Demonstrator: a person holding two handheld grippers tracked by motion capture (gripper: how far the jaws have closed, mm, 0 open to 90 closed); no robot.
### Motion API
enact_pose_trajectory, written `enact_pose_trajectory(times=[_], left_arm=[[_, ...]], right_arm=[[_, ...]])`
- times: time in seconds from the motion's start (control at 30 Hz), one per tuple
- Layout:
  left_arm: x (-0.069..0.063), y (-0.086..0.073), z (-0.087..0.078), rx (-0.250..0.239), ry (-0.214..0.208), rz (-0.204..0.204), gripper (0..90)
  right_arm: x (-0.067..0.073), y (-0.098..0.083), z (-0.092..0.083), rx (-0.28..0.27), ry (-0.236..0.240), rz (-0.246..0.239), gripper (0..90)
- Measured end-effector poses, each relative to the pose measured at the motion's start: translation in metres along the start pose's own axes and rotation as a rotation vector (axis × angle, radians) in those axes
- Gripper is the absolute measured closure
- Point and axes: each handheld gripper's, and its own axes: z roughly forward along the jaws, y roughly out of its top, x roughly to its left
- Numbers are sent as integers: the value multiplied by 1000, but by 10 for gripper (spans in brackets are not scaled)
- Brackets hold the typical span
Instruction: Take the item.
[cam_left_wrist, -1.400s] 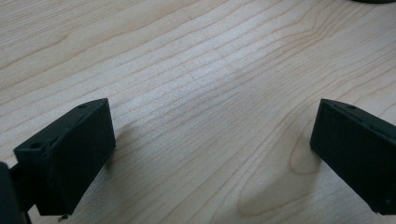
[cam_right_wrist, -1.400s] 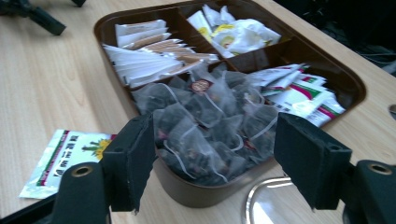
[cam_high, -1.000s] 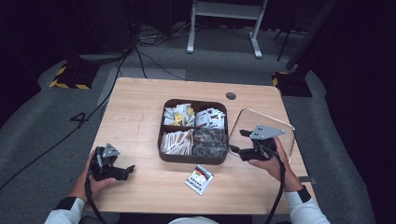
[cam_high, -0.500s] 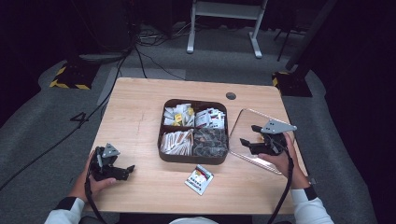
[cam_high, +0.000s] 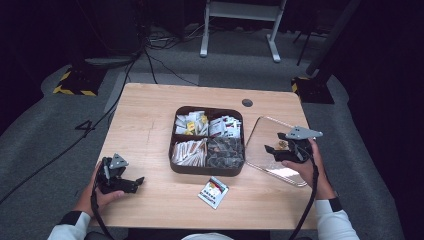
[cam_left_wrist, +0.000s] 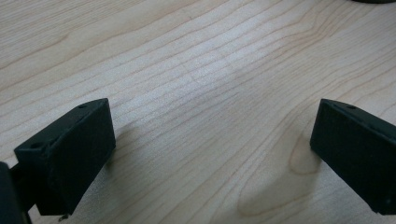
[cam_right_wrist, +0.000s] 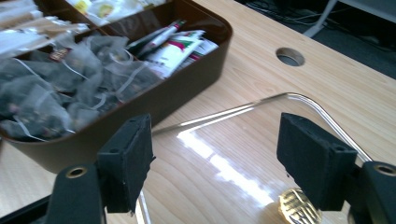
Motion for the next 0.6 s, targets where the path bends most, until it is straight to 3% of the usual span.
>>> enact_pose_trajectory(times=[0.27,0.6], left_arm=[[0,0,0,0,0,0,2],[0,0,0,0,0,0,2]], right_arm=[[-14,-9,1,4,-26,34,269],[-36,-25,13,83,-89,81,252]])
